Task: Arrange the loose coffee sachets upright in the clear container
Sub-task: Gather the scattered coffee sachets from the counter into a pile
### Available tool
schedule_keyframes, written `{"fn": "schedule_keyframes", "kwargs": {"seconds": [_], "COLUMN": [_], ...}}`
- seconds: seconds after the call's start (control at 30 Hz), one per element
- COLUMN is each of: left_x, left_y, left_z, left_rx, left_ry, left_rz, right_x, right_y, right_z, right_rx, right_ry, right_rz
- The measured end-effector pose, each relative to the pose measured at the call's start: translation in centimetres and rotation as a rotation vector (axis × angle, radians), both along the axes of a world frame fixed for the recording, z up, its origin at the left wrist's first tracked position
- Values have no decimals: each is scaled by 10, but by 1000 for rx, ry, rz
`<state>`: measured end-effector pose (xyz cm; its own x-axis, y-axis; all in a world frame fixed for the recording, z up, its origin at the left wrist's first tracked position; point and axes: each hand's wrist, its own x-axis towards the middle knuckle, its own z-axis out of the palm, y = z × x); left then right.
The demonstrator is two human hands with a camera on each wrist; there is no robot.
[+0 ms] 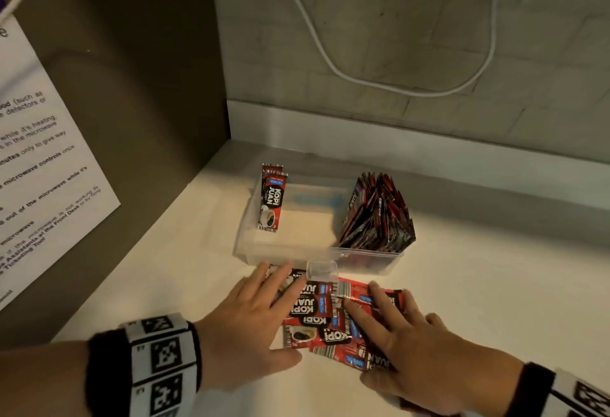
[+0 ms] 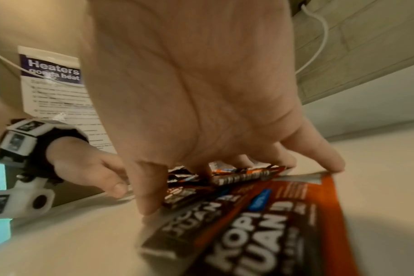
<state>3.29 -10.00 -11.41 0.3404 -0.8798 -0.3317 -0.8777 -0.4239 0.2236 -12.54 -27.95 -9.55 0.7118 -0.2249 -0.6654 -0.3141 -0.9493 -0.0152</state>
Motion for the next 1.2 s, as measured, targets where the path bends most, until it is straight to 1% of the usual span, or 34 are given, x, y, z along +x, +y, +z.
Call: {"fn": "schedule_keyframes", "kwargs": {"seconds": [0.1,0.17,0.23,0.3,0.33,0.37,0.4,0.47,0.53,0.63,0.7,0.83,0.9,1.0,1.13,1.2], "left_x": [3,3,2,1,1,1,2,5,8,9,9,13,16,20,29,29], "left_y": [8,16,23,27,27,26,24,18,13,9,8,5,6,5,-2,-3], "left_z": [-1,2,5,10,13,17,21,28,32,27,24,30,33,40,40,35], "left_rx": [61,86,107,97,74,32,-29,-140,-137,-41,-9,27,63,44,-100,-61], "left_ry": [-20,-31,-46,-46,-38,-29,-20,-4,-4,0,21,41,87,215,158,98], "left_rz": [5,-4,-18,-8,2,14,24,32,6,-15,3,16,18,58,124,92], "right_x": [1,-2,-4,-8,-9,-11,-13,-17,-22,-27,-29,-31,-30,-29,-26,-23], "right_y": [11,16,13,6,0,-6,-11,-20,-22,-23,-25,-27,-23,-14,-7,-5], "right_z": [3,9,17,27,32,37,40,37,30,17,14,16,18,16,11,14], "right_rx": [10,37,100,138,126,91,43,-24,-49,-38,-3,61,84,39,9,24], "right_ry": [49,9,-90,-286,-383,-426,-408,-249,-152,-175,-168,-196,-204,-226,-260,-264], "right_rz": [91,114,34,-96,-159,-209,-252,-292,-287,-336,-392,-458,-482,-438,-347,-338]}}
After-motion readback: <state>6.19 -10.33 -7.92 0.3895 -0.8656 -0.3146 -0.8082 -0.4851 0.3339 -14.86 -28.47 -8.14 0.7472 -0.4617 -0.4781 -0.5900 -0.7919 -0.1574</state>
